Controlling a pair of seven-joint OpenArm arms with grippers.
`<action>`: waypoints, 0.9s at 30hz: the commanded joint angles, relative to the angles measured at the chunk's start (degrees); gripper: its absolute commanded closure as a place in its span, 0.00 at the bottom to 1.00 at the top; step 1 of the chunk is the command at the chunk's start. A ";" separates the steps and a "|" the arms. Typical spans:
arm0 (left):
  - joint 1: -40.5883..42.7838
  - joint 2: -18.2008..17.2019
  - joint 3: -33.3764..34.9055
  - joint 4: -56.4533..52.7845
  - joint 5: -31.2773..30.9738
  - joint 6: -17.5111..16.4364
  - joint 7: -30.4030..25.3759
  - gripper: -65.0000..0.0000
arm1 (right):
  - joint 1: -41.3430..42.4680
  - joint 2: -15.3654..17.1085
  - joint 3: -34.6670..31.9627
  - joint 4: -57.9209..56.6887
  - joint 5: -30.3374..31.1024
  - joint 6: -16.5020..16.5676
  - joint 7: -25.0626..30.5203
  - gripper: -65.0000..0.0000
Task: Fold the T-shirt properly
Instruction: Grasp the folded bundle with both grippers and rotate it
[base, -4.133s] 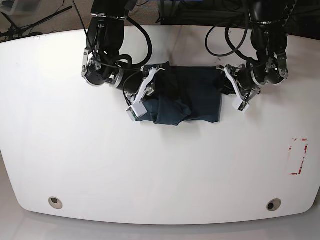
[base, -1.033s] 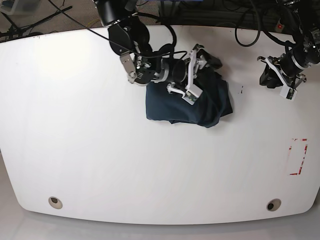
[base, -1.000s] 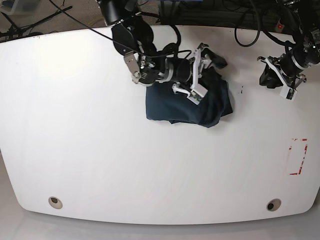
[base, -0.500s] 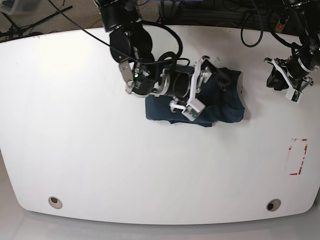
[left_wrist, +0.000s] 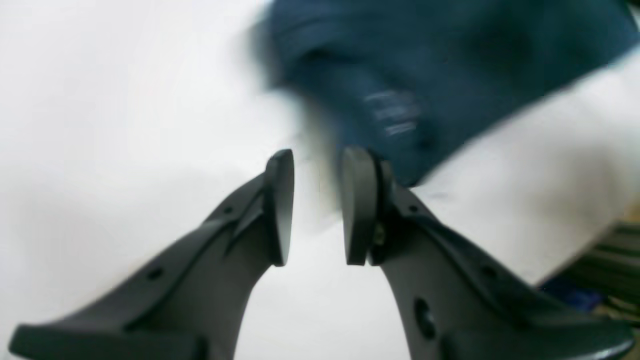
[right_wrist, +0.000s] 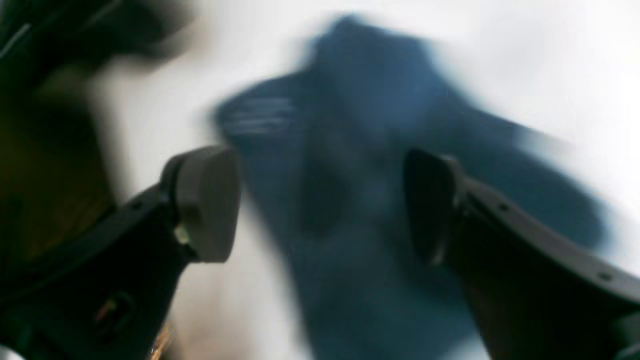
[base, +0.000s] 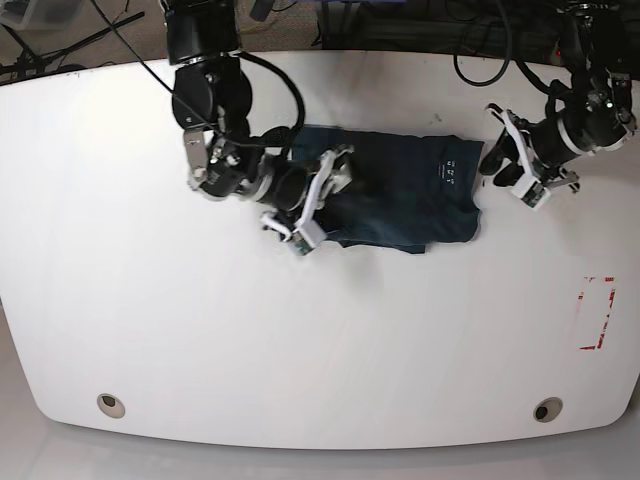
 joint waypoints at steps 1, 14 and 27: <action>-1.97 -0.64 2.80 1.27 1.31 -0.03 -0.89 0.77 | 2.02 -0.24 1.57 1.16 1.08 0.79 1.21 0.29; -5.66 8.42 17.66 -0.48 22.06 -0.03 -1.33 0.77 | 10.20 4.86 6.05 -16.51 -5.07 1.40 7.80 0.77; -9.09 8.95 18.27 -7.69 23.82 -0.03 -1.33 0.77 | 7.82 7.84 7.90 -8.78 2.58 1.49 7.63 0.76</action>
